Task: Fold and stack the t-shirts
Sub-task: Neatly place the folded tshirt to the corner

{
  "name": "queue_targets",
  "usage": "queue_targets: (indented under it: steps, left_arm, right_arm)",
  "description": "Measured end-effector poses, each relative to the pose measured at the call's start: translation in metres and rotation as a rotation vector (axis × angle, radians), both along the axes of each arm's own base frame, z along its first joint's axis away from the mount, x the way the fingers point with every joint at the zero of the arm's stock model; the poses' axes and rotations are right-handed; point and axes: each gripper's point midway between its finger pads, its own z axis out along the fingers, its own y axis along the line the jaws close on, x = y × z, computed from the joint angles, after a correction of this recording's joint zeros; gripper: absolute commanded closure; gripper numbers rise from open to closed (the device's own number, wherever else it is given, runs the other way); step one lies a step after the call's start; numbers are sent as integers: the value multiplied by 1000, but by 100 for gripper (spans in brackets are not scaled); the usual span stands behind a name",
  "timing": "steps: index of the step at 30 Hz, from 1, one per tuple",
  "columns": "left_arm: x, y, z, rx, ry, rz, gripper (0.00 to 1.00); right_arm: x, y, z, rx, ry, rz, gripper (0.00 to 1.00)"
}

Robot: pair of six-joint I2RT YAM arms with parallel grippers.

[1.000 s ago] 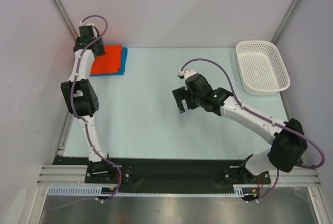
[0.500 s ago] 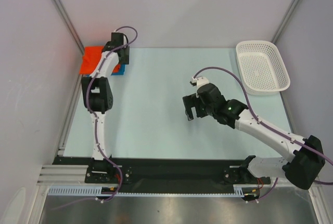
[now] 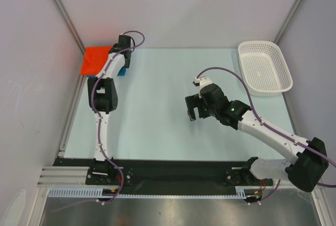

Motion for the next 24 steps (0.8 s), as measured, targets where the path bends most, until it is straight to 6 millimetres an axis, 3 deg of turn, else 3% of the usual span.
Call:
queue_targets:
  steps: [7,17,24]
  left_arm:
    - [1,4,-5,33,13,1,45]
    - [1,5,-16,43,35,-9,39]
    - [1,6,-18,48,39,-5,48]
  right_arm:
    - [2,-1,0,3,-1,-7,0]
    - [3,-1,-5,-7,10,-7,0]
    - [4,-2,-5,-12,10,-7,0]
